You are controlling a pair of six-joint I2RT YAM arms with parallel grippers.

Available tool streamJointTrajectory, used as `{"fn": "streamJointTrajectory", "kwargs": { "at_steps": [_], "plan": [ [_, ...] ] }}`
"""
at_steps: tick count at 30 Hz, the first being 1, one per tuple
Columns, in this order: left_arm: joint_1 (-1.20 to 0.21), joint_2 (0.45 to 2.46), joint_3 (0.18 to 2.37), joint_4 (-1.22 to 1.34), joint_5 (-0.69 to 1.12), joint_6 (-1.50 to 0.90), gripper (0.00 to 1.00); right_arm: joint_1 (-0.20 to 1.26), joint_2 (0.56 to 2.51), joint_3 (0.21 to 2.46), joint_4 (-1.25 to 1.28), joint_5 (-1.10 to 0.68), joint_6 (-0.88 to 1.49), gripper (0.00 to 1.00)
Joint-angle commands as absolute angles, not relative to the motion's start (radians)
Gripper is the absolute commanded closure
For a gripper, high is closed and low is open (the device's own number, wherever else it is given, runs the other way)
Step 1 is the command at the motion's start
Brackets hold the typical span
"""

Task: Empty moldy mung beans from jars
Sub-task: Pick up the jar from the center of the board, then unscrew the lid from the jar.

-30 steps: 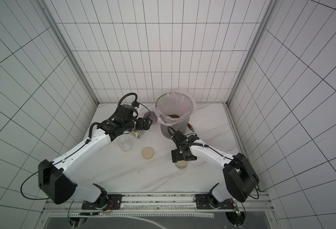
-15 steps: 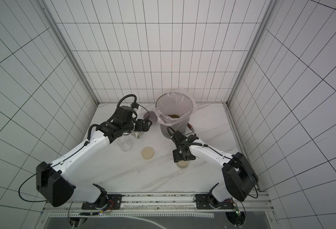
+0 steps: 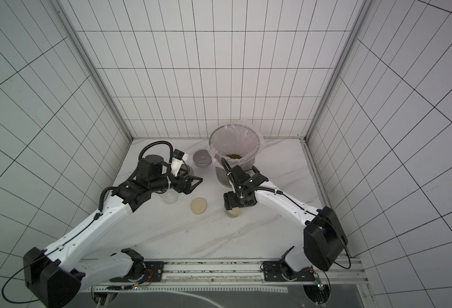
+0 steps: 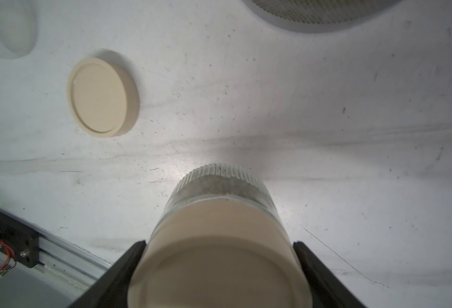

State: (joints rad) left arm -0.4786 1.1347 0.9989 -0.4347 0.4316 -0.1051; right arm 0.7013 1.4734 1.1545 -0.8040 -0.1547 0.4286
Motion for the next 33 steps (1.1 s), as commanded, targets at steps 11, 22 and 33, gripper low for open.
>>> {"fn": "streamJointTrajectory", "kwargs": {
  "at_steps": [11,22,33],
  "plan": [
    [-0.49,0.987,0.9,-0.413,0.646,0.274,0.02,0.684,1.535,1.546,-0.887,-0.46,0.307,0.25],
    [-0.556,1.073,0.968,-0.471,0.632,0.437,0.02,0.655,1.546,1.643,-0.886,-0.638,0.305,0.25],
    [-0.584,1.131,0.989,-0.482,0.635,0.493,0.02,0.655,1.543,1.67,-0.849,-0.73,0.322,0.26]
  ]
}}
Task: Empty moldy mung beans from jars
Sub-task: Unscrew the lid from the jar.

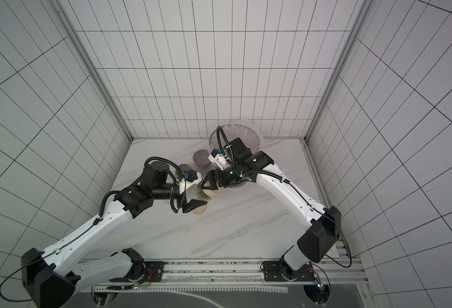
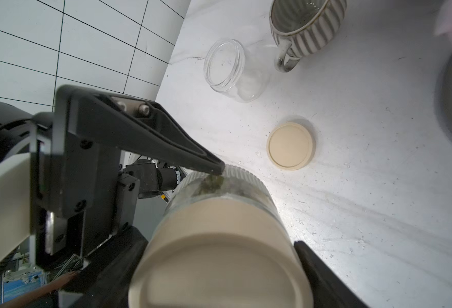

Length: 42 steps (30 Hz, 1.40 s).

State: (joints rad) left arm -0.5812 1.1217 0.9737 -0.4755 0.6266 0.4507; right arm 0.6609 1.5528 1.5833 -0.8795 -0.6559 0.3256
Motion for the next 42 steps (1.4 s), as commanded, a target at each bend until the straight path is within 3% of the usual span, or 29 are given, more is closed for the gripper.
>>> {"fn": "streamJointTrajectory", "kwargs": {
  "at_steps": [1,9,18,20,27,33,42],
  "plan": [
    [-0.584,1.134,0.986,-0.477,0.629,0.492,0.02,0.654,1.542,1.675,-0.846,-0.734,0.324,0.26],
    [-0.584,1.166,0.985,-0.383,0.651,0.381,0.03,0.655,1.536,1.677,-0.827,-0.786,0.331,0.26],
    [-0.584,1.194,0.991,-0.348,0.699,0.316,0.16,0.643,1.527,1.668,-0.828,-0.794,0.321,0.28],
    [-0.583,1.192,0.992,-0.353,0.703,0.317,0.23,0.634,1.523,1.667,-0.827,-0.801,0.314,0.28],
    [-0.582,1.194,1.005,-0.357,0.733,0.287,0.3,0.62,1.511,1.674,-0.832,-0.8,0.257,0.32],
    [-0.581,1.192,1.006,-0.337,0.777,0.21,0.45,0.62,1.504,1.691,-0.832,-0.787,0.209,0.35],
    [-0.575,1.216,1.035,-0.259,0.887,0.043,0.54,0.623,1.48,1.686,-0.766,-0.814,0.158,0.38]
  ]
}}
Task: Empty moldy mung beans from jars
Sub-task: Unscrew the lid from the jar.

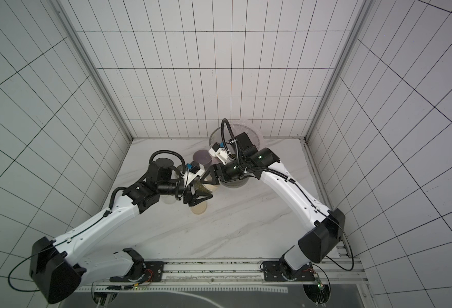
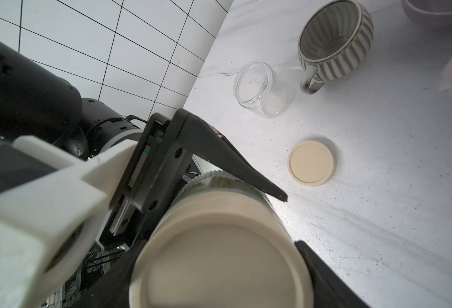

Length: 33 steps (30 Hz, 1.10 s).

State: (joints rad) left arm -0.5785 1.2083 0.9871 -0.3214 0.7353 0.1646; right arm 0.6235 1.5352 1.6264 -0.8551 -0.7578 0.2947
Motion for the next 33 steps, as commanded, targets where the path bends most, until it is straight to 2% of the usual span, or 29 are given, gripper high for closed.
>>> {"fn": "streamJointTrajectory", "kwargs": {
  "at_steps": [1,12,17,23,33],
  "plan": [
    [-0.575,1.217,1.038,-0.244,0.901,0.018,0.55,0.625,1.472,1.682,-0.75,-0.811,0.156,0.38],
    [-0.571,1.21,1.041,-0.123,0.992,-0.12,0.66,0.624,1.39,1.597,-0.605,-0.851,0.153,0.46],
    [-0.571,1.188,1.063,-0.062,1.054,-0.182,0.66,0.623,1.372,1.581,-0.536,-0.907,0.185,0.46],
    [-0.57,1.166,1.095,-0.057,1.085,-0.213,0.66,0.623,1.359,1.594,-0.495,-0.977,0.199,0.43],
    [-0.56,1.152,1.1,-0.037,1.09,-0.215,0.68,0.623,1.329,1.59,-0.505,-0.963,0.228,0.37]
  ]
}}
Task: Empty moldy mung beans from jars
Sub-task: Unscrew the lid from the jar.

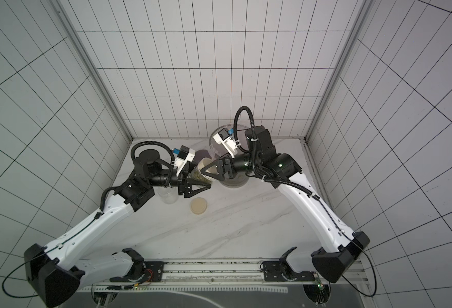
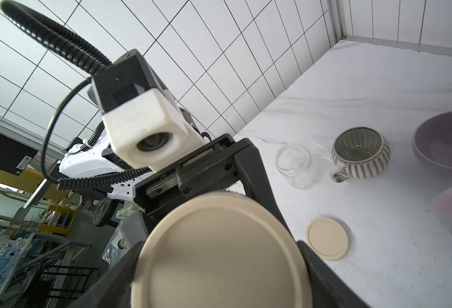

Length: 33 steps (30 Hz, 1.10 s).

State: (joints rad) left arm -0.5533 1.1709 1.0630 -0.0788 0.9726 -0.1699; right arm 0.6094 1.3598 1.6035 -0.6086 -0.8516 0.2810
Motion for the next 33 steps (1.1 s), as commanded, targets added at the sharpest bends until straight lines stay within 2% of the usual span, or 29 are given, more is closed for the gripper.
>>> {"fn": "streamJointTrajectory", "kwargs": {
  "at_steps": [1,5,8,13,23,29,33],
  "plan": [
    [-0.559,1.151,1.099,-0.035,1.088,-0.216,0.7,0.624,1.332,1.597,-0.505,-0.963,0.233,0.33],
    [-0.559,1.153,1.099,-0.024,1.086,-0.208,0.7,0.625,1.355,1.633,-0.504,-0.954,0.263,0.24],
    [-0.559,1.148,1.101,-0.048,1.067,-0.182,0.7,0.625,1.384,1.677,-0.521,-0.922,0.313,0.12],
    [-0.559,1.146,1.154,-0.236,0.987,-0.003,0.7,0.628,1.442,1.812,-0.63,-0.823,0.447,0.01],
    [-0.559,1.126,1.177,-0.331,0.779,0.207,0.7,0.615,1.579,2.121,-1.088,-0.725,0.612,0.0],
    [-0.559,1.114,1.183,-0.355,0.681,0.314,0.7,0.562,1.635,2.198,-1.256,-0.811,0.719,0.0],
    [-0.564,1.094,1.172,-0.347,0.655,0.353,0.7,0.507,1.67,2.228,-1.274,-0.896,0.804,0.0]
  ]
}}
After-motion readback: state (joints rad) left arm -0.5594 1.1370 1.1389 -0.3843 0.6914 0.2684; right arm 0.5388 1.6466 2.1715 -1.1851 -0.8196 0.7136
